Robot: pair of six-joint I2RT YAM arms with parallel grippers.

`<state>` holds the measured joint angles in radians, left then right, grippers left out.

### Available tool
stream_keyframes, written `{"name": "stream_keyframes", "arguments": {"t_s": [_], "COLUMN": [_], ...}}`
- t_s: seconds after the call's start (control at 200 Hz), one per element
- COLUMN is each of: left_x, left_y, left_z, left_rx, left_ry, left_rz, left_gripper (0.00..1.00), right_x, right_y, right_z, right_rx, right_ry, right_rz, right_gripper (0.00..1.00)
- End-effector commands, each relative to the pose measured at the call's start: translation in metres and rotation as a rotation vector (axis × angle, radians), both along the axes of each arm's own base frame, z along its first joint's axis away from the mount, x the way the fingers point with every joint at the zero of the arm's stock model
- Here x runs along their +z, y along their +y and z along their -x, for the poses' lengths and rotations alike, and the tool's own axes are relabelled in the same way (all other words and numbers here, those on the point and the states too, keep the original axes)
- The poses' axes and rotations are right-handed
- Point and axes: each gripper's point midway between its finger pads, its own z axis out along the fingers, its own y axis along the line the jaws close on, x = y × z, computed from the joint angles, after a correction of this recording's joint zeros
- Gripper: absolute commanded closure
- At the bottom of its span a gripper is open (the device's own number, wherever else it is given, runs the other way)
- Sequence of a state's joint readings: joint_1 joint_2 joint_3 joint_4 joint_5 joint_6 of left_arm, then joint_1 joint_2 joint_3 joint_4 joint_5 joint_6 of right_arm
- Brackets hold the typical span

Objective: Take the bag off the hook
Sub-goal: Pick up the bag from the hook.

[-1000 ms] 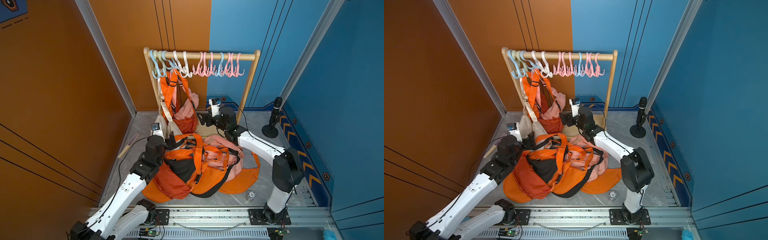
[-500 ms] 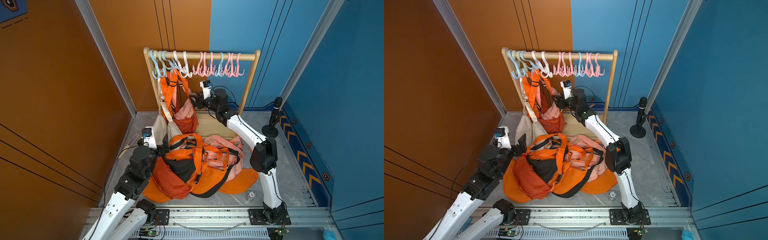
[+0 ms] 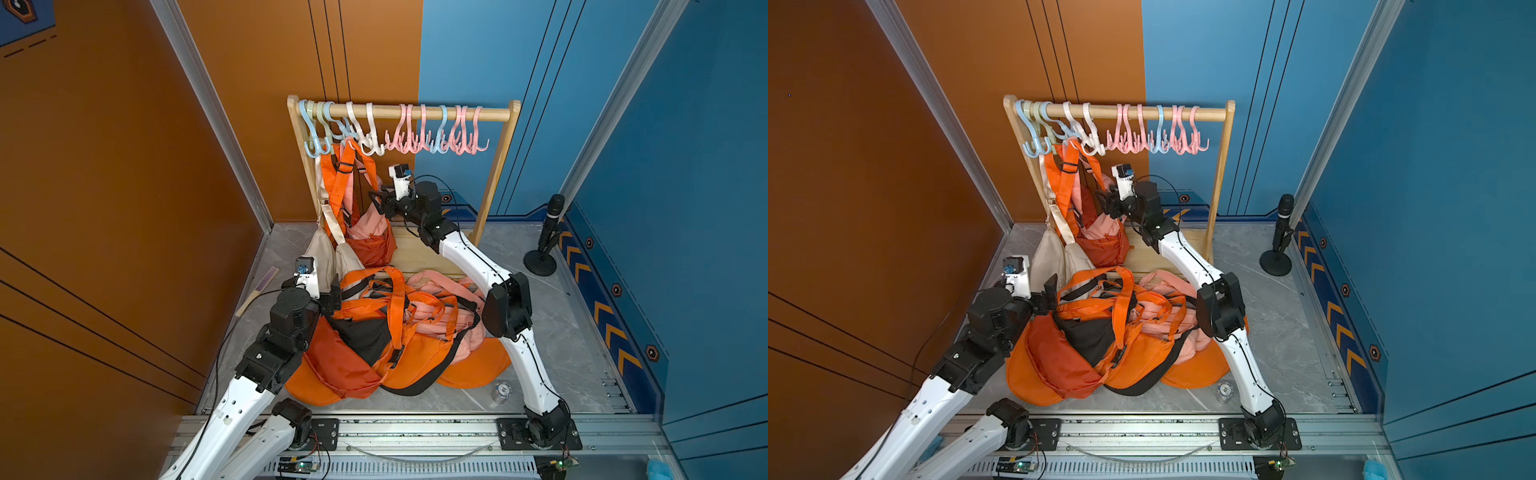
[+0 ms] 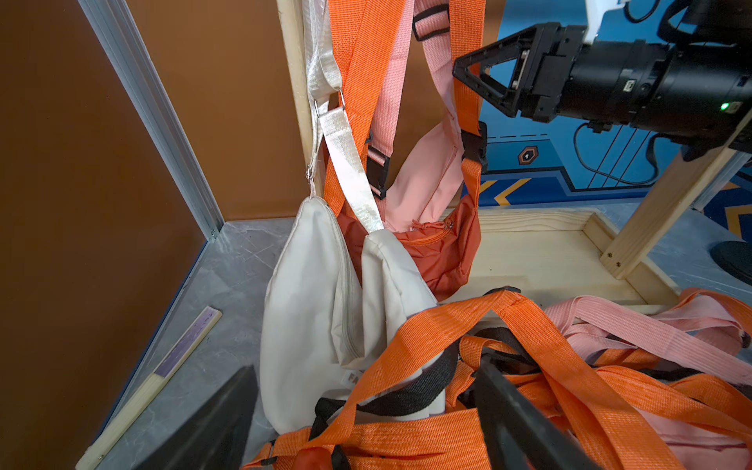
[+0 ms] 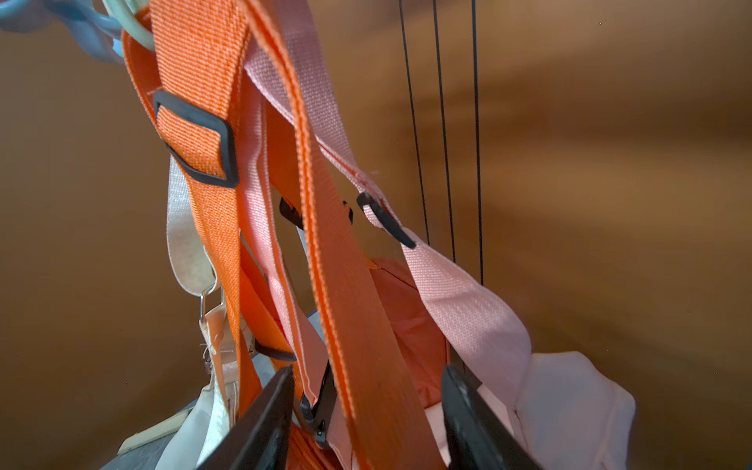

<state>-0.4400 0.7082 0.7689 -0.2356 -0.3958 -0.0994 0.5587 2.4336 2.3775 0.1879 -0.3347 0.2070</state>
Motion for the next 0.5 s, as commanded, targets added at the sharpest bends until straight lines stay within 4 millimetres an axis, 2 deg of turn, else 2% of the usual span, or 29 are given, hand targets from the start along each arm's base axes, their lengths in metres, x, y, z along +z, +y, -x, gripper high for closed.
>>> {"name": "stream_keyframes", "arguments": {"t_s": [0.0, 0.105, 0.16, 0.21, 0.23, 0.33, 0.496], "left_x": [0.003, 0.003, 0.002, 0.002, 0.001, 0.000, 0.005], "left_y": [-0.003, 0.000, 0.001, 0.002, 0.003, 0.000, -0.011], "left_z": [0.005, 0.009, 0.011, 0.011, 0.011, 0.006, -0.008], "left_rx": [-0.018, -0.015, -0.011, -0.008, -0.008, -0.013, -0.039], "left_ry": [0.013, 0.014, 0.014, 0.014, 0.014, 0.010, -0.009], "left_rz": [0.008, -0.005, -0.013, -0.019, -0.021, -0.020, 0.001], "left_gripper": [0.15, 0.15, 0.15, 0.15, 0.15, 0.15, 0.15], "right_x": [0.023, 0.029, 0.032, 0.035, 0.036, 0.040, 0.054], "right_y": [0.008, 0.013, 0.014, 0.015, 0.014, 0.013, -0.002], "right_z": [-0.002, -0.002, 0.000, 0.001, 0.002, 0.008, 0.022], "right_rx": [-0.029, -0.045, -0.053, -0.059, -0.061, -0.063, -0.087], "right_ry": [-0.075, -0.103, -0.115, -0.118, -0.117, -0.120, -0.141], "right_rz": [-0.065, -0.083, -0.086, -0.084, -0.083, -0.074, -0.057], "right_gripper": [0.47, 0.62, 0.73, 0.90, 1.00, 1.00, 1.00]}}
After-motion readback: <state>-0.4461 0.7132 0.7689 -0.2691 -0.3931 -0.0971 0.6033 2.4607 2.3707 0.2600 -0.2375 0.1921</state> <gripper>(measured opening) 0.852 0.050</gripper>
